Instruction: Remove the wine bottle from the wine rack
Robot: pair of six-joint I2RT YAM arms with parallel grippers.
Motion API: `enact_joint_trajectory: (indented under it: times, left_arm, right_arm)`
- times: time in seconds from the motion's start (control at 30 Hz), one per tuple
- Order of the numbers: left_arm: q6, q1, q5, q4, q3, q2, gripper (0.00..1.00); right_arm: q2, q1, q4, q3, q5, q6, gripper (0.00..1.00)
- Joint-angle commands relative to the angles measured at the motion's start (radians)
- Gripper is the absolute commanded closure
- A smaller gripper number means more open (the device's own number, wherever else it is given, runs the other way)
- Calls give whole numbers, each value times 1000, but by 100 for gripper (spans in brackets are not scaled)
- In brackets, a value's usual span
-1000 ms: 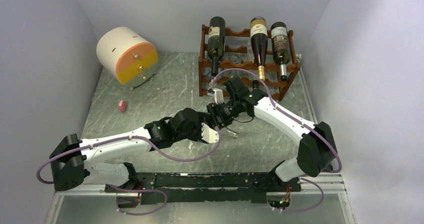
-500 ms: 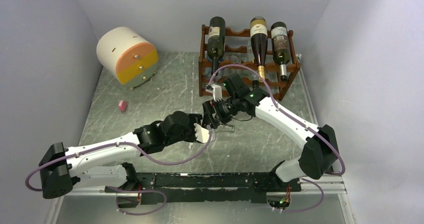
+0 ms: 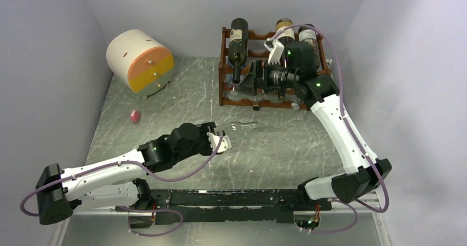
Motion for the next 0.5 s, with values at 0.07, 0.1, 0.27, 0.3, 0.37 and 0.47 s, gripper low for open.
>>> enact_joint_trajectory:
  times: [0.07,0.1,0.27,0.3,0.37,0.47]
  left_arm:
    - [-74,1,-50,183,-17,-55,93]
    - [-109,1,-89,221,-28,-60,93]
    - [-388,2,-382,420,-89,-90,93]
    - [-452,4,-455,465,-104,-96,93]
    - [-558,20,-576,509,-126,-106,93]
    - [-645,92,-665,536,-147,-119,93]
  right_arm:
    - [-34,7,61,77,128,22,0]
    - [-52,6,80,61,180,37,0]
    - [-183,6,214,-77,326,55,0]
    - [-203,6,226,-94,344,55,0]
    - [-237,6,238,-115,377,51,0]
    - [-266,4,246,-131,408,38,0]
